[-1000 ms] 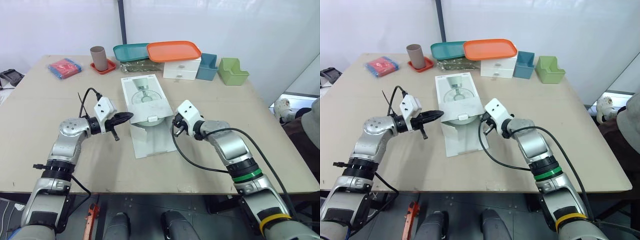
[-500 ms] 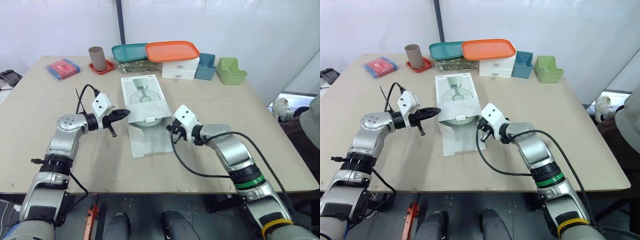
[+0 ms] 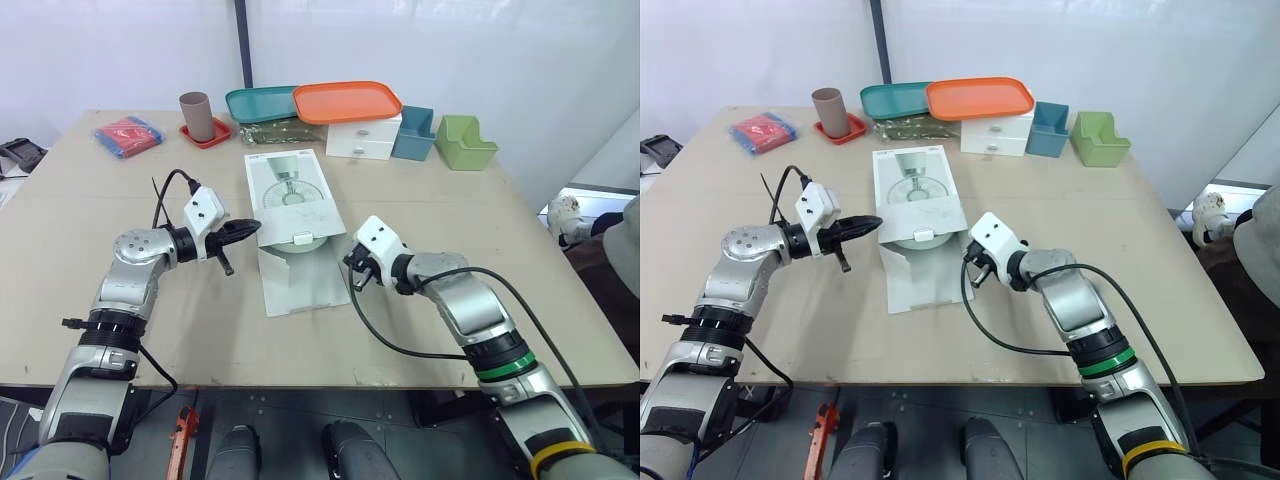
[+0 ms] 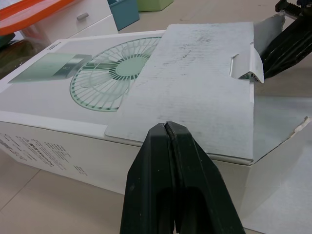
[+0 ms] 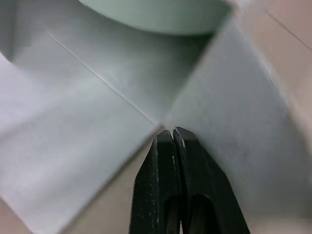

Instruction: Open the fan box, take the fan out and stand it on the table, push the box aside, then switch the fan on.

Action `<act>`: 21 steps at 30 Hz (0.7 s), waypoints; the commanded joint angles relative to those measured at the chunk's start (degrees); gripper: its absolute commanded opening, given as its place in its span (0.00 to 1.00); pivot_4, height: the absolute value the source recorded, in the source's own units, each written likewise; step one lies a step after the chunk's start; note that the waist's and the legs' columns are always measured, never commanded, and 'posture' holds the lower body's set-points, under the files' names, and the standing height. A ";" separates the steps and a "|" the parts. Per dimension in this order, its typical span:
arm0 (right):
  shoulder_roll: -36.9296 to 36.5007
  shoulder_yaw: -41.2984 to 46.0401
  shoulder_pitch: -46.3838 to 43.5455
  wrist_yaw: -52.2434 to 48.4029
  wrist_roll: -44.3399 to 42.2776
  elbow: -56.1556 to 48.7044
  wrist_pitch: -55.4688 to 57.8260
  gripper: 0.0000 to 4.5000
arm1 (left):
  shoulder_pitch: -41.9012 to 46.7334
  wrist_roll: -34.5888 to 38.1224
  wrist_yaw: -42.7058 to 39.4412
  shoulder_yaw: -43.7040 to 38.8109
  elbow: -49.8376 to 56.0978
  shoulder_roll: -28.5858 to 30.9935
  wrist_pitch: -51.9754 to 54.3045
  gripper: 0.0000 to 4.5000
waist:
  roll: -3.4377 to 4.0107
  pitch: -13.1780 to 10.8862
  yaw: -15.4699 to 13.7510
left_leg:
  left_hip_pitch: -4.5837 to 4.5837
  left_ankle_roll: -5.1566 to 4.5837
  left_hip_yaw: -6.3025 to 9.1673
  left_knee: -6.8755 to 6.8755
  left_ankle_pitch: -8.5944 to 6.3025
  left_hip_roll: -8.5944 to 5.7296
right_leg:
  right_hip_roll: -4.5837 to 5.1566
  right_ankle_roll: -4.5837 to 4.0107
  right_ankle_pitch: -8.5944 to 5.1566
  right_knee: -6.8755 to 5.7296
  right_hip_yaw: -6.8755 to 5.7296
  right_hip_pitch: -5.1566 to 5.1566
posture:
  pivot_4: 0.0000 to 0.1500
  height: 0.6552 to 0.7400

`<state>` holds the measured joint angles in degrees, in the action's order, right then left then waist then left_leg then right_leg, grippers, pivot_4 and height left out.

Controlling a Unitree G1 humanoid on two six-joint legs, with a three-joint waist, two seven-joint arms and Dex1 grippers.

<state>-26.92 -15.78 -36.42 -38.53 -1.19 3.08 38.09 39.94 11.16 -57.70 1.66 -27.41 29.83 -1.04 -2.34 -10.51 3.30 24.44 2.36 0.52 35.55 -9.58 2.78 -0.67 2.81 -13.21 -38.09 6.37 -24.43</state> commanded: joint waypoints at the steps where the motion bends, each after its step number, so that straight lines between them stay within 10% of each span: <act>1: -1.35 2.47 -1.32 1.24 1.15 1.92 -2.03 0.01 | -1.11 -0.82 0.07 0.70 0.69 -0.20 0.77 0.02 | 0.00 0.00 0.00 | 0.00 0.00 0.00 0.00 0.00 0.00 | 0.00 0.00 0.00 0.00 0.00 0.00 | 1.00 1.00; 21: 5.97 2.58 -5.27 3.18 0.51 4.31 -3.30 0.01 | -1.82 -0.80 0.86 0.46 1.51 -0.35 1.01 0.02 | 0.00 0.00 -0.07 | 0.00 0.00 0.02 -0.03 0.00 -0.01 | 0.00 0.15 0.07 0.00 -0.01 0.01 | 1.00 1.00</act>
<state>-21.17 -13.52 -40.84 -34.62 0.13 10.22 35.17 38.98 11.18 -56.70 1.47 -26.16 29.29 -0.84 -2.34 -10.51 3.23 24.45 2.36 0.54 35.53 -9.58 2.78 -0.67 2.96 -13.14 -38.09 6.36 -24.43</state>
